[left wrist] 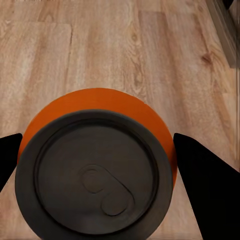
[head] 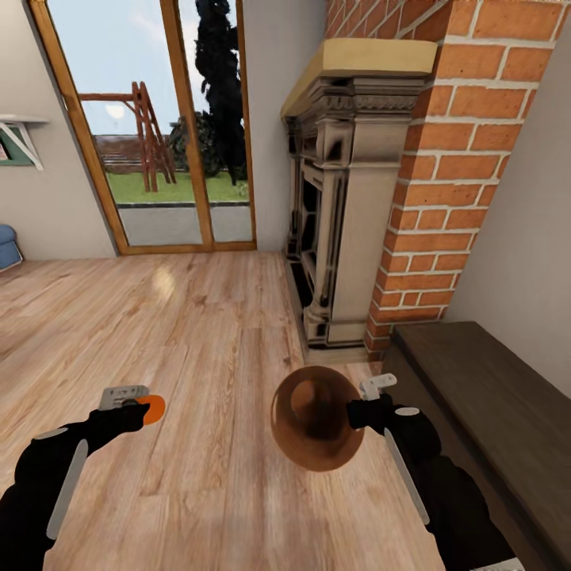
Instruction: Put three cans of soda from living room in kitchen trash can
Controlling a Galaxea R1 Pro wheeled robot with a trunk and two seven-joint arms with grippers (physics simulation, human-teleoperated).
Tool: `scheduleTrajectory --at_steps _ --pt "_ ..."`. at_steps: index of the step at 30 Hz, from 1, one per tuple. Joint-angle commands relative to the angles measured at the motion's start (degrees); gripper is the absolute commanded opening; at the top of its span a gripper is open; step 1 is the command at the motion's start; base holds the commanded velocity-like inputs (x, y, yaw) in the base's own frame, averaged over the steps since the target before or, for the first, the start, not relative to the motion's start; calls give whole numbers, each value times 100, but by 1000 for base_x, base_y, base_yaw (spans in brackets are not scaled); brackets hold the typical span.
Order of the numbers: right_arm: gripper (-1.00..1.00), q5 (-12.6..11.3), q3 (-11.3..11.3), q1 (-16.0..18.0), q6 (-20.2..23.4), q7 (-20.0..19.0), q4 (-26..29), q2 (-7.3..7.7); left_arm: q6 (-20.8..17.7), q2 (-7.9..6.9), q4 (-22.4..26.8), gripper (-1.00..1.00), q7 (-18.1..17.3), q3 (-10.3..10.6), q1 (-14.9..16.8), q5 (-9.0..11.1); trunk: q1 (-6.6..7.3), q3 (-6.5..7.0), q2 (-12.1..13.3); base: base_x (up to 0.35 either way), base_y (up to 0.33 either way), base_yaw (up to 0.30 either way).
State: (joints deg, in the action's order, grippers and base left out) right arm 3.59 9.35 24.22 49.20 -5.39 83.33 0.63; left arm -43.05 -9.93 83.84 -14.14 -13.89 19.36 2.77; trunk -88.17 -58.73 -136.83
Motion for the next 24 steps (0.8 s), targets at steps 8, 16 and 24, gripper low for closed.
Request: scheduleTrajectory --at_steps 8,16,24 --pt "-100 -67 1 71 564 -33 48 -59 -200 0 136 -100 -7 158 -3 -10 177 145 322 0 0 0" --pt "-100 -73 -3 157 936 -32 54 -154 -633 0 465 -100 -9 459 -3 -6 352 288 643 0 0 0" --pt "-100 -80 12 288 1080 -32 -18 -260 -1092 0 680 -100 -13 648 -3 1 528 432 964 0 0 0"
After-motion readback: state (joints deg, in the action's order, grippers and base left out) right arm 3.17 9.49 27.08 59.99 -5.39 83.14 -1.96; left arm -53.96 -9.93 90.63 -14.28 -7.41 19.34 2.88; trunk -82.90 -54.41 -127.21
